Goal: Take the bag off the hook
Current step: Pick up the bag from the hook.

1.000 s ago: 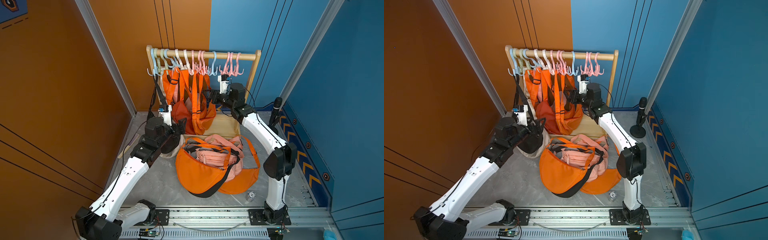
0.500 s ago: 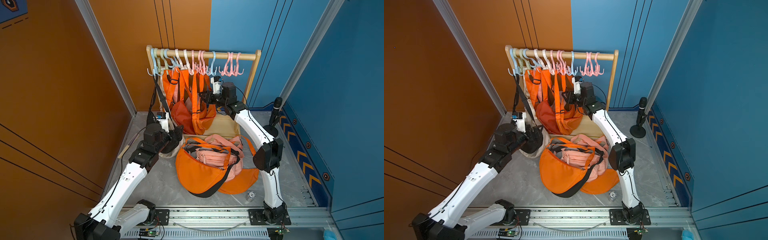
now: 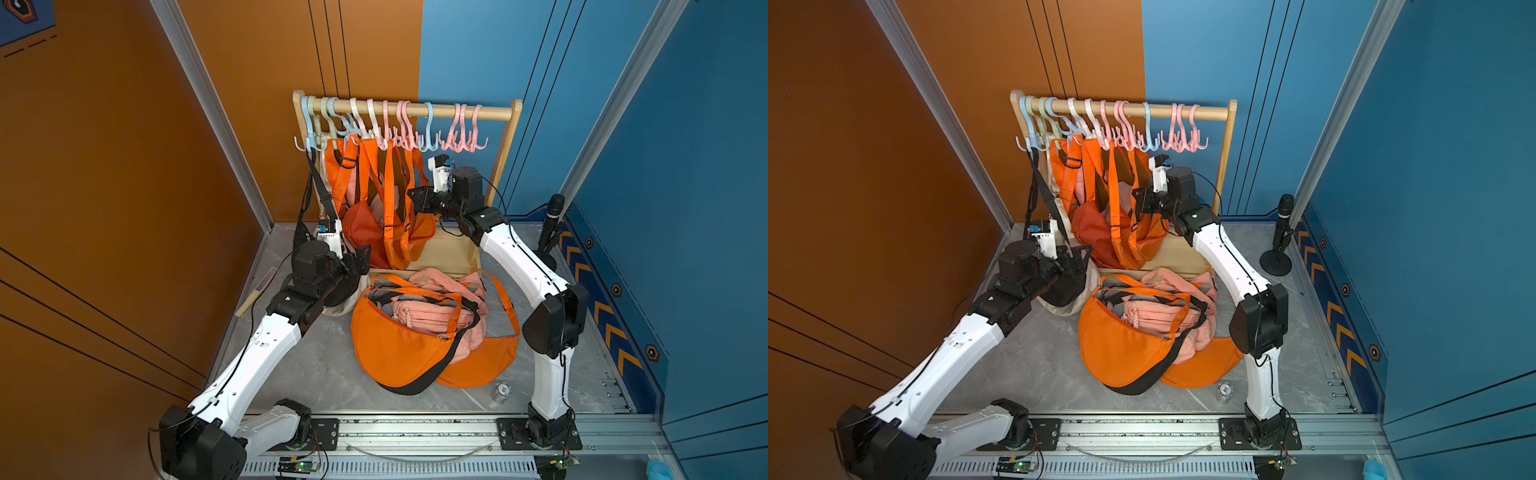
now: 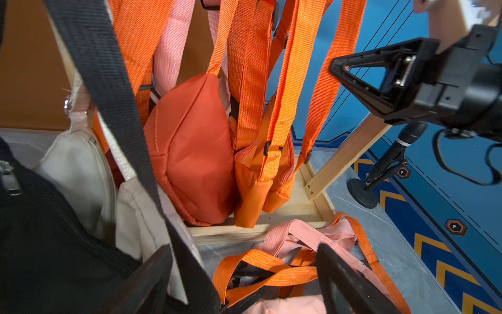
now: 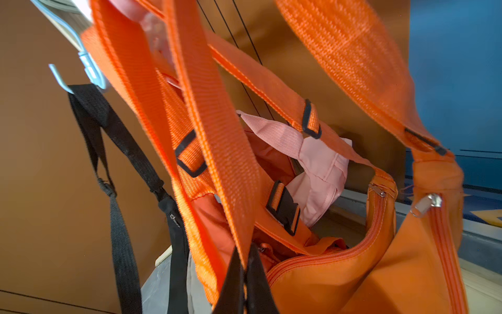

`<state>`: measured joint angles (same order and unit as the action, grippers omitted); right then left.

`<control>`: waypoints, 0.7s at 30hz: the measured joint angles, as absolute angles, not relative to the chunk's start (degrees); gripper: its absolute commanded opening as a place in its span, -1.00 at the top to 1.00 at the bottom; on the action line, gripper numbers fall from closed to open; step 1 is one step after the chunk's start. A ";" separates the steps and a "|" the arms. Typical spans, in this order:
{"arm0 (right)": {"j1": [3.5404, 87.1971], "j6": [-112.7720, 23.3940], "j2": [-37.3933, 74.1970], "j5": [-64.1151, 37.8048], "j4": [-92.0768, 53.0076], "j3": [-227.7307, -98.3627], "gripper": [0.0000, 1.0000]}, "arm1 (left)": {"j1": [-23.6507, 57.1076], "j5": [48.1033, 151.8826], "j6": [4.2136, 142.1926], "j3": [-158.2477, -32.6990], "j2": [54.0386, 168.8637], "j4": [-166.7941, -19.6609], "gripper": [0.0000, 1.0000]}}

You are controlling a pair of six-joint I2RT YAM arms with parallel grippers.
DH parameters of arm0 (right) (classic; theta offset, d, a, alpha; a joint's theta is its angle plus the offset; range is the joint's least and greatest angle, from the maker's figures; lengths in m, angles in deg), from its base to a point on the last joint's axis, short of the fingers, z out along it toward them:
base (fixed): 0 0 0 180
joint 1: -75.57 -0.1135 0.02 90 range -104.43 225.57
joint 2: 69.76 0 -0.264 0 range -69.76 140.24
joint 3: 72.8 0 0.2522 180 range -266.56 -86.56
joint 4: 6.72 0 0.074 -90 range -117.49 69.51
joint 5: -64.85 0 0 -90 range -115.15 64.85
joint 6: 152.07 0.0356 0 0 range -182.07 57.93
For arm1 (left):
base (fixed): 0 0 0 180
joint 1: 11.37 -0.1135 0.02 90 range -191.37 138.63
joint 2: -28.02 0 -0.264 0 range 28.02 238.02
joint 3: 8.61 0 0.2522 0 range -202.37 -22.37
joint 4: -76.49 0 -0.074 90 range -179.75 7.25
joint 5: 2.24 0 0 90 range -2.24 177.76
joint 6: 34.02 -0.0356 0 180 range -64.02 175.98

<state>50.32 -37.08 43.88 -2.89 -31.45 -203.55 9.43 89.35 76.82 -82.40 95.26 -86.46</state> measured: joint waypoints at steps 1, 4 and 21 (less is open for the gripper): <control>50.56 -37.23 42.55 -2.87 -31.45 -202.50 1.00 | 9.86 89.33 76.82 -83.78 96.64 -87.05 -0.68; 51.87 -37.56 39.40 -2.83 -31.38 -199.76 1.00 | 11.66 89.33 76.82 -87.56 100.42 -89.04 -0.68; 58.66 -37.85 28.30 -2.39 -31.14 -188.92 1.00 | 16.79 89.79 77.06 -99.32 114.30 -94.96 -0.67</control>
